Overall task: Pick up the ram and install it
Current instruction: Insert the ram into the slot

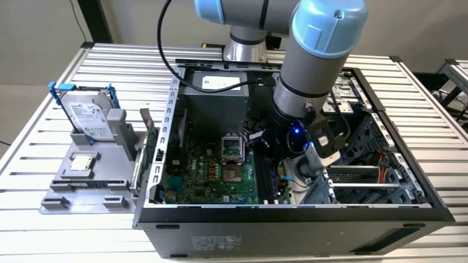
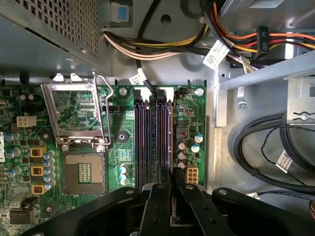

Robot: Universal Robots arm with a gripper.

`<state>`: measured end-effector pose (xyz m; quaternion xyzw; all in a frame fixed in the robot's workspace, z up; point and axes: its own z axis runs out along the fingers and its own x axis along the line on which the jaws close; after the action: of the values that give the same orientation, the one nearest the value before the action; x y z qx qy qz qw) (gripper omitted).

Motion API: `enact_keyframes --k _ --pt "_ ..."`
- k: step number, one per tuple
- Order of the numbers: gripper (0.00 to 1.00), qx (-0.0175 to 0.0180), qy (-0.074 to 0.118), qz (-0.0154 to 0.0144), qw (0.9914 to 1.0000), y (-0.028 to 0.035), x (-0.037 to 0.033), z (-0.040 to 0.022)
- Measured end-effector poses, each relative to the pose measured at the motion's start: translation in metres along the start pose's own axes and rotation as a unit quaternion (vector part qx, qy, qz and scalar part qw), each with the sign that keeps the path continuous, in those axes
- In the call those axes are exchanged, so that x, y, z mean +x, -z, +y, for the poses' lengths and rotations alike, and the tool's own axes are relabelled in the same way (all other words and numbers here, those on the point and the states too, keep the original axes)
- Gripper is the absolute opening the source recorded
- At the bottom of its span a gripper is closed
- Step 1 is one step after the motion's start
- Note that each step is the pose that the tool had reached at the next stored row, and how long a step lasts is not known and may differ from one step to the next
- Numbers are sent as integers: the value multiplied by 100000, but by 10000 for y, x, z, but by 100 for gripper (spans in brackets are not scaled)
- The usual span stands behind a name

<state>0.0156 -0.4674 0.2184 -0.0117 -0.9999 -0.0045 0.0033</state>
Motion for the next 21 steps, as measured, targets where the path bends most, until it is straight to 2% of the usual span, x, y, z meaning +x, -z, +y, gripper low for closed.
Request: enact_keyframes --k 6,9,15,16,19,21 --pt "0 48 6 209 100000 -41 -2 3" --pt "0 84 17 442 99999 -73 -4 3" --pt "0 78 -1 715 99997 -75 -2 3" --pt "100 40 -14 750 99997 -78 -1 3" --pt "100 72 0 860 99996 -75 -3 3" --pt "100 93 -16 873 99996 0 -2 4"
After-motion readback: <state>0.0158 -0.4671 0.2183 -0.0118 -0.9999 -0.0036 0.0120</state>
